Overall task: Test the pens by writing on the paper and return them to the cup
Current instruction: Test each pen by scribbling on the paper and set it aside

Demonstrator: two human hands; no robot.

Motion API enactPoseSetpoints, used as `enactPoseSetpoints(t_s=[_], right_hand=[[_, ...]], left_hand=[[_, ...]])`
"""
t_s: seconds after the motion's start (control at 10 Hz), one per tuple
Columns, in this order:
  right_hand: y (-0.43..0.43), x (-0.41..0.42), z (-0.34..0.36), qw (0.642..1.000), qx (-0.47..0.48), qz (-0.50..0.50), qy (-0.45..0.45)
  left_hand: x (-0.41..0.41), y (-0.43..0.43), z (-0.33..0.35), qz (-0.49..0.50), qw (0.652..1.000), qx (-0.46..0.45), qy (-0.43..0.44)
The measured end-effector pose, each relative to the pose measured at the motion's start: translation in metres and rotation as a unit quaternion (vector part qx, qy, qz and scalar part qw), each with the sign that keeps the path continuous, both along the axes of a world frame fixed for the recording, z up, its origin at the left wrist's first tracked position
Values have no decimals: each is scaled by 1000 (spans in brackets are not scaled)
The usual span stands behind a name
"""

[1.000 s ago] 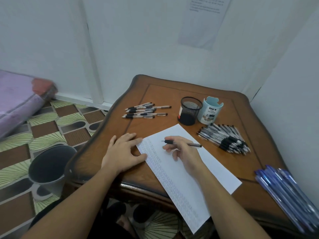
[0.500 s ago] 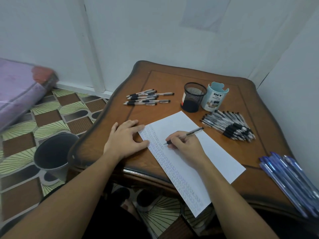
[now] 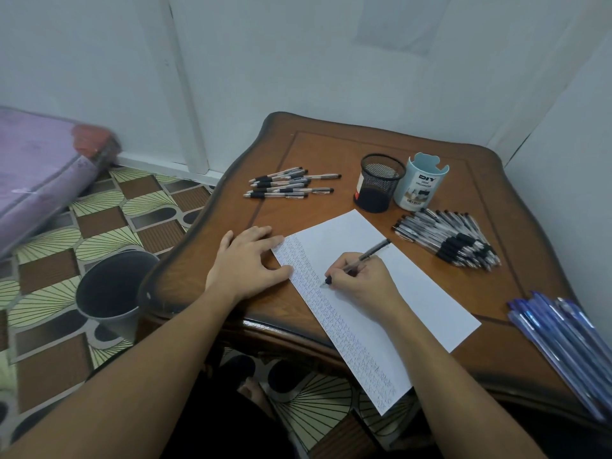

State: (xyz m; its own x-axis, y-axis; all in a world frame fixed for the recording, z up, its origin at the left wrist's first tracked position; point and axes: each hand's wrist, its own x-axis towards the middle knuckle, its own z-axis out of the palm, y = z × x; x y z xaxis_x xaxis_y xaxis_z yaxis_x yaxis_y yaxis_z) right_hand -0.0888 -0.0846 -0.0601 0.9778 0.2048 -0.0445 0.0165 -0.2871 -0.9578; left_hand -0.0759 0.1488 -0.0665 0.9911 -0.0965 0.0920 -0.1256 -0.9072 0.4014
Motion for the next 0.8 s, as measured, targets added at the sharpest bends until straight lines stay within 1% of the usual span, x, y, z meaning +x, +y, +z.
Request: enactPoseSetpoints(t_s=[0.3, 0.4, 0.6, 0.7, 0.8], right_hand=[[1, 1, 0, 1000, -11, 2, -1], [1, 2, 0, 1000, 13, 2, -2], [0, 1, 0, 1000, 12, -10, -12], [0, 0, 1, 999, 26, -15, -15], [0, -2, 2, 1000, 8, -6, -15]], left_hand=[[0, 1, 0, -1, 1000, 4, 0], [0, 0, -1, 2, 1000, -2, -4], [0, 0, 0, -1, 1000, 5, 0], [0, 0, 0, -1, 1000, 5, -1], [0, 0, 0, 0, 1000, 5, 1]])
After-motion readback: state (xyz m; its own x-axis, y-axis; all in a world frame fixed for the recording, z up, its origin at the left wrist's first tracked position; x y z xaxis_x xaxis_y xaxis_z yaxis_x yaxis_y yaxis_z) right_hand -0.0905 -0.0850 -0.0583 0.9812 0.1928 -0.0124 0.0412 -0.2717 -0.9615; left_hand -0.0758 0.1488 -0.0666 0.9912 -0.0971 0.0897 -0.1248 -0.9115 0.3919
